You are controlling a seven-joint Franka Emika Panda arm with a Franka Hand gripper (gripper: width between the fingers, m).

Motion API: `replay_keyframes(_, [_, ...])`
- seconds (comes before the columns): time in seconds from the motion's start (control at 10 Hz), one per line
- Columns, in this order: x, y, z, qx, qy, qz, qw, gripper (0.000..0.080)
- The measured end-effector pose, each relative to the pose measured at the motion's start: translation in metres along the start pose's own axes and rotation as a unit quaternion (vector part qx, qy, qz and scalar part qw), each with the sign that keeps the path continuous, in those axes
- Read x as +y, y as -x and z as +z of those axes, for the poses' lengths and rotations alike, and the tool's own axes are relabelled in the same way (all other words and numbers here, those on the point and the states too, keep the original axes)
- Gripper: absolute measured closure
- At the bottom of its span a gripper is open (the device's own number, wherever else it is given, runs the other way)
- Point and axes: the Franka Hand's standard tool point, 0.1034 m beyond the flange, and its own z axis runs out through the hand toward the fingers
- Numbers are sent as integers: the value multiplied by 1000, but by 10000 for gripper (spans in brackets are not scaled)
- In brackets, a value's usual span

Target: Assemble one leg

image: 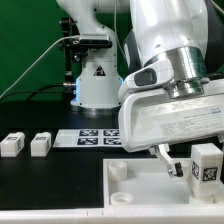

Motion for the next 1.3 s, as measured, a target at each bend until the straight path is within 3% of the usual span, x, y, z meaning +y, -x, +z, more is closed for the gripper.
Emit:
replay_keyframes(0.6, [0, 0, 0, 0, 0, 0, 1000, 150])
replay_keyframes(0.9, [-5, -25, -31, -34, -6, -7, 999, 150])
replay_keyframes(1.0, [-5, -29, -34, -38, -7, -8, 999, 150])
replay_keyframes(1.1, [-9, -23, -35, -95, -17, -4, 995, 150])
replay_keyframes(1.3, [-8, -40, -41, -197, -34, 4, 980, 150])
